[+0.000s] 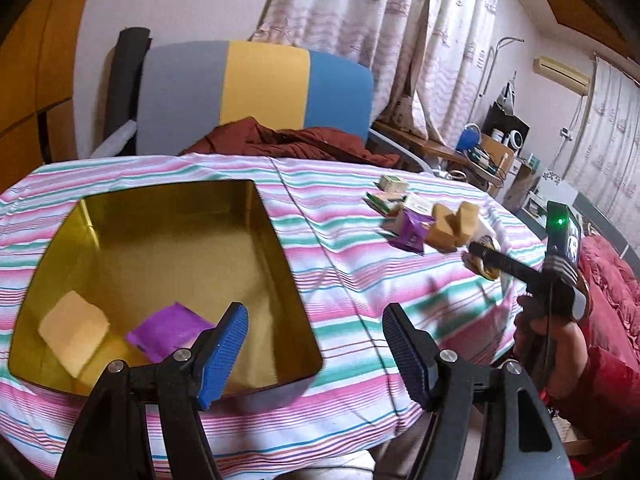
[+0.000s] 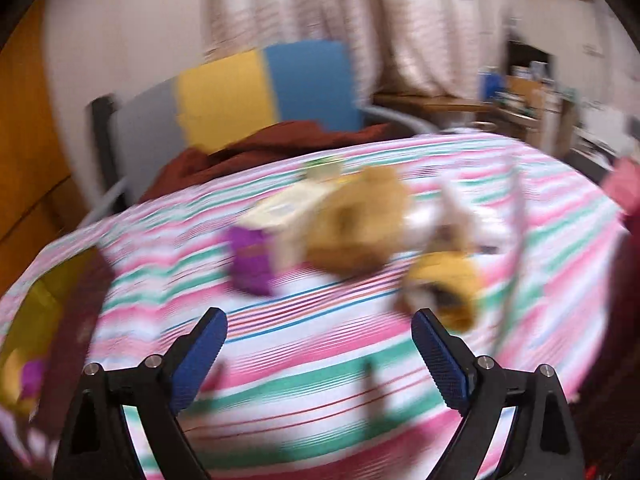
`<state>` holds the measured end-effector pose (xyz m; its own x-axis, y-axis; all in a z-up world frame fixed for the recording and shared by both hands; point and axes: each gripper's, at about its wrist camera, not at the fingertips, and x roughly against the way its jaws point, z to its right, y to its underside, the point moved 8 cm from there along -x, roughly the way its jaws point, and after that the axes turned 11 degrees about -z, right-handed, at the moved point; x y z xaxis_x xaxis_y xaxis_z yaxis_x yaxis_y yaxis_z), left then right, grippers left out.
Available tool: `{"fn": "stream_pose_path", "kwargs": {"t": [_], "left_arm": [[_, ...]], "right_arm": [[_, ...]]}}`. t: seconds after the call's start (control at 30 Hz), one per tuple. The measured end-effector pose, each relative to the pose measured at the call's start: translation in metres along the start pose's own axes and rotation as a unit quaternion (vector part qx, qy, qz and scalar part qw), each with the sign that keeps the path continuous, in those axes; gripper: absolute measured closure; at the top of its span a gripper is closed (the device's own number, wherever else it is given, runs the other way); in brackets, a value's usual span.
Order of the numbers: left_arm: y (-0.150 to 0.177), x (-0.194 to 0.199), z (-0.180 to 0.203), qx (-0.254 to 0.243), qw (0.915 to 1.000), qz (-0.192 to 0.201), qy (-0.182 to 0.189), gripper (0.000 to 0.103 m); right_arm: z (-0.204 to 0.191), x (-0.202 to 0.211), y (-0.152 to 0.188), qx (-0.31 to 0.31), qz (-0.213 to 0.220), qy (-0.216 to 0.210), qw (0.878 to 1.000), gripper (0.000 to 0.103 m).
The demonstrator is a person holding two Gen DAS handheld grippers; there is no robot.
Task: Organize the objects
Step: 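Close the right gripper on the yellow knitted roll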
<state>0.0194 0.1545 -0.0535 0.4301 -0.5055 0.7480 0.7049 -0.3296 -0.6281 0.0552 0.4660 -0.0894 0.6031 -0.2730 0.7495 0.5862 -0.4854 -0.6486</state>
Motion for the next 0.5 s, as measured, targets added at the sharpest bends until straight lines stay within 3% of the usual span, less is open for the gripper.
{"fn": "stream_pose_path", "kwargs": {"t": [0.23,0.5], "left_arm": [[0.001,-0.018,0.027,-0.013,0.9993,-0.025,0.025,0.032],[-0.004,-0.039,0.056,-0.031,0.9973,-0.051,0.043,0.032]], "right_arm": [[0.059,-0.009,-0.021,-0.046,0.024,0.055,0.997,0.009],[0.068,-0.036,-0.034,-0.047,0.022,0.066,0.996,0.009]]}}
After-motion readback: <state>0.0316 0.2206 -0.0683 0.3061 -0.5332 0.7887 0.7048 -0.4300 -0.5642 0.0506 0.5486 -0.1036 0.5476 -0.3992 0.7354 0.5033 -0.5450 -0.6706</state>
